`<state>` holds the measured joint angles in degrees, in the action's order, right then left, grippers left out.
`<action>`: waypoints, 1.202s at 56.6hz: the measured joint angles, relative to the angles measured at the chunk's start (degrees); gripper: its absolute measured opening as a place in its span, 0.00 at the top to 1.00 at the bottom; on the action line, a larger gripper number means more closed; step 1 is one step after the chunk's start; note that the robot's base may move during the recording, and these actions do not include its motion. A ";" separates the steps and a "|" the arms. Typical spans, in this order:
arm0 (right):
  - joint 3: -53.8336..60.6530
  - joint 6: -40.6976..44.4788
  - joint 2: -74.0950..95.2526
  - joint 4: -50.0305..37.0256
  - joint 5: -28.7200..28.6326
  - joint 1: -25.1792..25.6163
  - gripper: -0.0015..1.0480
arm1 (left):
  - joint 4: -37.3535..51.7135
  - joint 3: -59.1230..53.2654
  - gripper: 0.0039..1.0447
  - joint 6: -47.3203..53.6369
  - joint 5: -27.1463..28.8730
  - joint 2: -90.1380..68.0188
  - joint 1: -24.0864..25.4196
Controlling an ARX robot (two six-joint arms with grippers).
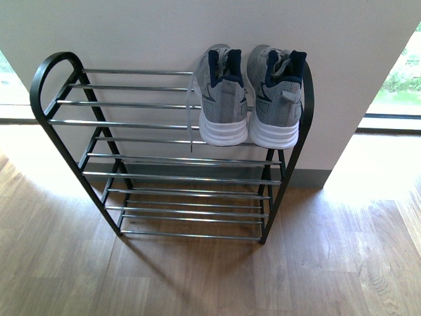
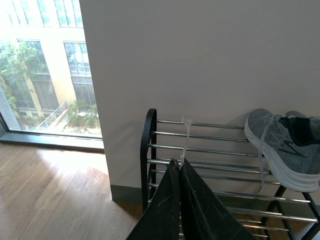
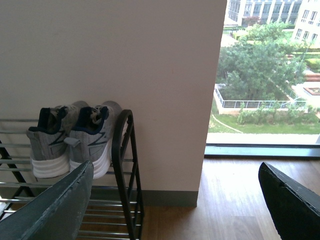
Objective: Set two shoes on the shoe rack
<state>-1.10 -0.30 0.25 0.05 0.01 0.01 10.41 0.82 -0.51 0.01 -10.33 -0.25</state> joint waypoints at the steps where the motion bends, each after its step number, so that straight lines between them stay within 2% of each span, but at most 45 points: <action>1: 0.00 0.00 0.00 0.00 0.00 0.00 0.09 | -0.48 0.00 0.99 0.00 0.00 0.46 0.00; 6: 0.00 0.00 0.00 0.00 0.02 0.00 0.09 | -9.55 0.00 0.99 0.02 0.00 7.69 0.00; 19: 0.00 0.00 0.00 0.00 0.00 0.00 0.09 | -10.43 0.00 0.98 0.00 0.00 9.38 0.07; 26: 0.00 0.00 0.00 0.00 -0.07 0.00 0.09 | -10.43 0.00 0.81 0.04 0.13 9.40 0.04; 29: 0.00 0.00 0.02 0.00 -0.04 0.00 0.09 | -10.43 0.00 0.66 0.04 0.11 9.40 0.04; 44: 0.00 -0.02 0.02 0.00 0.22 0.00 0.09 | -10.43 0.00 0.07 0.20 -0.11 9.42 0.17; 47: 0.00 -0.02 0.00 -0.02 0.33 0.00 0.09 | -10.43 0.00 0.09 0.26 -0.26 9.44 0.15; 68: 0.00 0.00 0.00 0.00 0.02 0.00 0.09 | -10.43 0.00 0.09 0.26 -0.02 9.44 0.15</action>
<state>-1.10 -0.30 0.25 0.05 0.03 0.01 -0.01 0.82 -0.25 -0.01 -0.89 -0.10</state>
